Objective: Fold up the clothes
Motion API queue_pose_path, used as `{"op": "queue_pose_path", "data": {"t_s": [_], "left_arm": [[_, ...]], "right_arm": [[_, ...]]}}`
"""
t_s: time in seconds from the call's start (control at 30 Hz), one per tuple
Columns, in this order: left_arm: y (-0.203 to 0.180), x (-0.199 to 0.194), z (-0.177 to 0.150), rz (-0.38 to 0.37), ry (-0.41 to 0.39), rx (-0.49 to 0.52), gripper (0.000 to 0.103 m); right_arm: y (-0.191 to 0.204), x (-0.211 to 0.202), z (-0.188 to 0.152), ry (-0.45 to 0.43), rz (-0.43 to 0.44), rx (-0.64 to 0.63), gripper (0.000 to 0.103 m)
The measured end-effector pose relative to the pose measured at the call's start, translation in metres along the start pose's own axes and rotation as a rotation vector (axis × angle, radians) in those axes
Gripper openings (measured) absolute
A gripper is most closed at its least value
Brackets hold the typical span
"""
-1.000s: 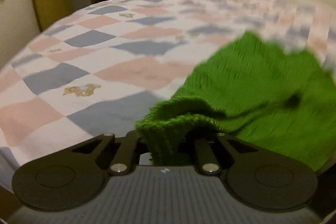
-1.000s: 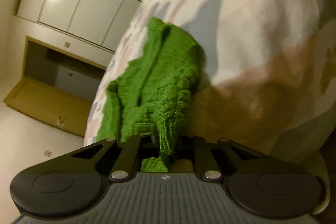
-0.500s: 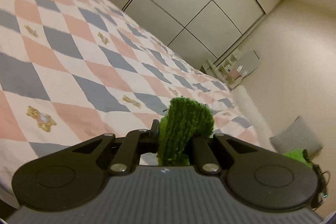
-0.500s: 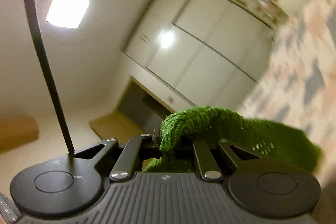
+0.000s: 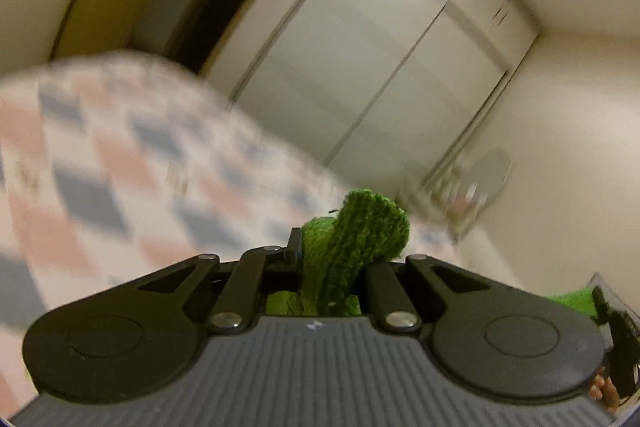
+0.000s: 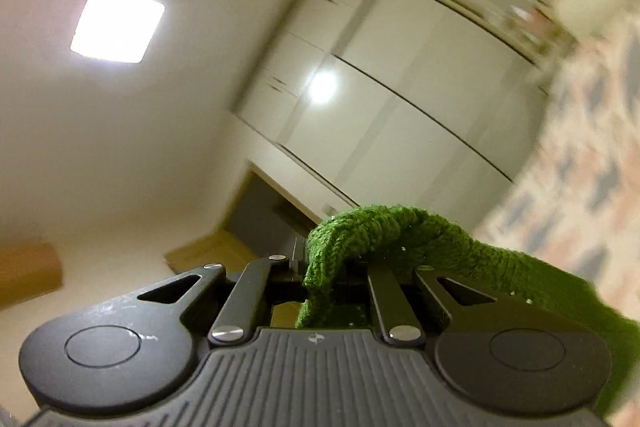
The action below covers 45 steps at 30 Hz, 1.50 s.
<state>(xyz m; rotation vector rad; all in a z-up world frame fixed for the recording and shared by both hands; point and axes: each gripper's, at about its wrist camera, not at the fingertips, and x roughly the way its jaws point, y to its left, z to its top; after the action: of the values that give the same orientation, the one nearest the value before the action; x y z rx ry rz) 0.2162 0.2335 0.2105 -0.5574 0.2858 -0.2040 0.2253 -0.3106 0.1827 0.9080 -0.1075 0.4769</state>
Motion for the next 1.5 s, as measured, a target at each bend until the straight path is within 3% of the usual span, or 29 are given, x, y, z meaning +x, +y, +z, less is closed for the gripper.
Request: {"op": "queue_pose_path", "data": {"t_s": [0.03, 0.1, 0.2, 0.27, 0.3, 0.37, 0.4, 0.47, 0.53, 0.67, 0.77, 0.83, 0.87, 0.97, 1.0, 1.13, 1.17, 1.2, 1.33, 1.4, 1.5], "left_arm": [[-0.003, -0.010, -0.001, -0.008, -0.035, 0.017, 0.006], [0.001, -0.025, -0.019, -0.009, -0.028, 0.031, 0.008], [0.030, -0.027, -0.074, 0.070, 0.110, 0.026, 0.022], [0.063, -0.020, -0.126, 0.189, 0.241, 0.022, 0.029], [0.086, -0.017, -0.152, 0.259, 0.307, 0.001, 0.029], [0.138, -0.013, -0.201, 0.387, 0.447, -0.120, 0.027], [0.162, -0.016, -0.221, 0.428, 0.491, -0.196, 0.024], [0.190, -0.030, -0.245, 0.438, 0.486, -0.315, 0.016], [0.189, -0.040, -0.248, 0.413, 0.454, -0.321, 0.019], [0.162, -0.036, -0.240, 0.362, 0.417, -0.210, 0.045], [0.158, -0.019, -0.241, 0.354, 0.412, -0.224, 0.055], [0.159, -0.013, -0.245, 0.362, 0.412, -0.270, 0.058], [0.161, -0.011, -0.246, 0.359, 0.406, -0.291, 0.056], [0.166, 0.001, -0.245, 0.320, 0.402, -0.342, 0.015], [0.167, 0.006, -0.244, 0.308, 0.406, -0.350, 0.007], [0.160, 0.020, -0.238, 0.321, 0.407, -0.277, 0.006], [0.158, 0.021, -0.237, 0.325, 0.407, -0.260, 0.006], [0.157, 0.020, -0.235, 0.323, 0.408, -0.246, 0.005], [0.153, -0.002, -0.214, 0.255, 0.339, -0.220, 0.005], [0.156, -0.011, -0.211, 0.267, 0.321, -0.216, 0.005], [0.171, -0.005, -0.229, 0.325, 0.420, -0.196, 0.006]], "right_arm": [[0.000, -0.002, 0.005, 0.003, 0.012, -0.003, 0.009], [-0.012, -0.010, 0.006, 0.031, 0.004, 0.020, 0.009], [-0.047, -0.035, -0.008, 0.125, -0.079, 0.082, 0.010], [-0.081, -0.057, -0.032, 0.217, -0.183, 0.118, 0.012], [-0.096, -0.071, -0.046, 0.267, -0.256, 0.122, 0.021], [-0.133, -0.102, -0.080, 0.370, -0.444, 0.147, 0.030], [-0.151, -0.118, -0.095, 0.407, -0.524, 0.180, 0.031], [-0.183, -0.153, -0.121, 0.436, -0.628, 0.275, 0.031], [-0.198, -0.180, -0.139, 0.454, -0.681, 0.324, 0.031], [-0.207, -0.181, -0.154, 0.491, -0.652, 0.332, 0.032], [-0.196, -0.179, -0.173, 0.522, -0.599, 0.321, 0.048], [-0.188, -0.174, -0.184, 0.534, -0.587, 0.324, 0.049], [-0.185, -0.171, -0.190, 0.539, -0.583, 0.326, 0.050], [-0.193, -0.160, -0.191, 0.495, -0.616, 0.331, 0.052], [-0.198, -0.157, -0.187, 0.461, -0.631, 0.330, 0.052], [-0.222, -0.146, -0.174, 0.361, -0.694, 0.339, 0.050], [-0.229, -0.141, -0.172, 0.351, -0.703, 0.341, 0.025], [-0.233, -0.138, -0.170, 0.357, -0.704, 0.340, 0.010], [-0.202, -0.146, -0.152, 0.312, -0.622, 0.249, 0.008], [-0.176, -0.162, -0.141, 0.277, -0.587, 0.213, 0.007], [-0.161, -0.186, -0.138, 0.285, -0.637, 0.208, 0.007]]}}
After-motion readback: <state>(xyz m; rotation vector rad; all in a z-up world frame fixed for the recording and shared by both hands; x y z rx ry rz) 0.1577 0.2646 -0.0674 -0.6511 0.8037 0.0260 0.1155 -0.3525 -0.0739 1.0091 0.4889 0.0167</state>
